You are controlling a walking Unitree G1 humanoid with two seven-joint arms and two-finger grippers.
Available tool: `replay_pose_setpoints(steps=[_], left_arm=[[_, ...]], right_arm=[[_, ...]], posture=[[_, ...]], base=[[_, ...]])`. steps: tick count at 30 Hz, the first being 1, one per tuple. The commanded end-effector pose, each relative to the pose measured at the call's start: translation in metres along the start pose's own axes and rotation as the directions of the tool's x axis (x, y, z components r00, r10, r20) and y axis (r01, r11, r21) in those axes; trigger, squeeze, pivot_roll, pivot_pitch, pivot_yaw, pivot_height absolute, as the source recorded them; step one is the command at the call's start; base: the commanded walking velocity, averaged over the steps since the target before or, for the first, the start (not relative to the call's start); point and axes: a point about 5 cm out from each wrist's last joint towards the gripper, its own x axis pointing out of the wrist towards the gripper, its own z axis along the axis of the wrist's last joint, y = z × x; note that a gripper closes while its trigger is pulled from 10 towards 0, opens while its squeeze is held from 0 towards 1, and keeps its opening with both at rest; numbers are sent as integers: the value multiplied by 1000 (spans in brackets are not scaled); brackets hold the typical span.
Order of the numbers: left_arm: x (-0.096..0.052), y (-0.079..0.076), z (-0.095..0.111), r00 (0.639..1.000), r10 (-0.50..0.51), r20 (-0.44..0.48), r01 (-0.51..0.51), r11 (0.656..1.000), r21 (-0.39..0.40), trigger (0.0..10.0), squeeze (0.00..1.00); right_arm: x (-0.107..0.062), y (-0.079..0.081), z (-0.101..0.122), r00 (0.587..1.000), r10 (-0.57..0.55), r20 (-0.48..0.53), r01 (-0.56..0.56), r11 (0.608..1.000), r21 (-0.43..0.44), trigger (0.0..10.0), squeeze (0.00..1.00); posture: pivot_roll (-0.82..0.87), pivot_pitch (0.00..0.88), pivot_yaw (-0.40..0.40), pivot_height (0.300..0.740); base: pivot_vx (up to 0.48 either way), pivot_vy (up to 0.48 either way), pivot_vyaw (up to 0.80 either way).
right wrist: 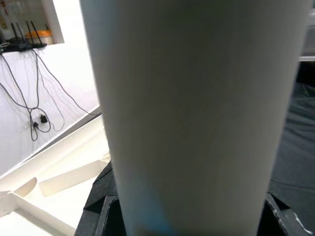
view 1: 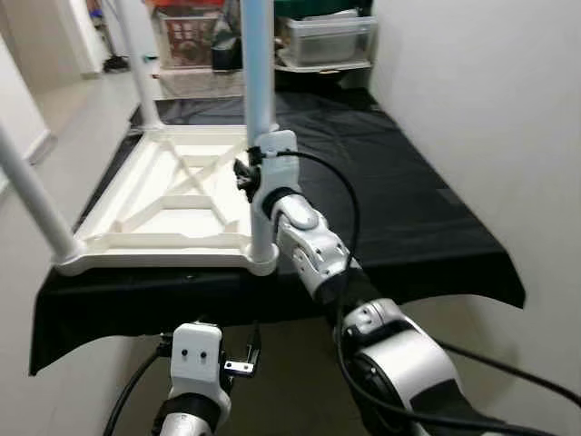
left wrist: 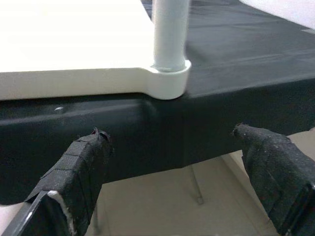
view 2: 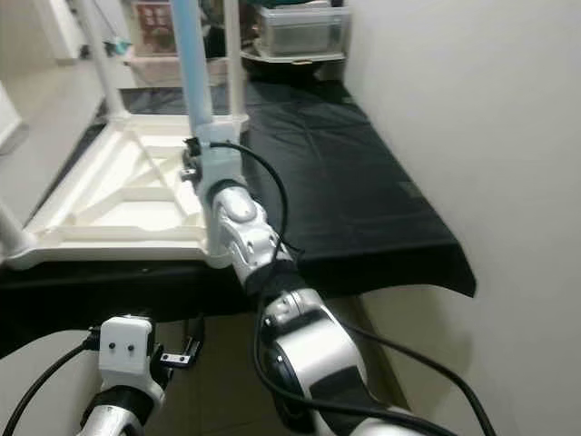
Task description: Building children table
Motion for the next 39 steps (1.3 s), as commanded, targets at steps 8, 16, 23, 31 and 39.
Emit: replay_pose_setpoints(steps=[8,16,23,31,39], left_arm=[[-12,-9,2,1000,-9,-29,9,1000,-12,10000,0],[-16,-10,3,999,-11,-39,10,1000,-17,10000,0],[-18,-11,6,999,-14,-44,13,1000,-16,10000,0],[-21,-14,8,999,-19,-43,19,1000,-12,10000,0],[-27,-19,13,999,-23,-46,22,1000,-16,10000,0]], right_arm=[[6,-26,13,997,-79,4,70,908,414,0,0],[0,-35,-19,977,-113,-179,206,701,682,0,0],[-3,-25,-38,960,-61,-272,252,604,756,0,0],[-10,-1,-63,926,49,-373,306,476,824,0,0],[-13,20,-73,901,111,-419,326,465,823,0,0]], posture=[[141,127,-32,740],[143,139,-23,740],[150,156,-22,740],[160,170,-24,740],[189,213,-32,740]], base=[[0,0,0],[0,0,0],[0,0,0],[0,0,0],[0,0,0]])
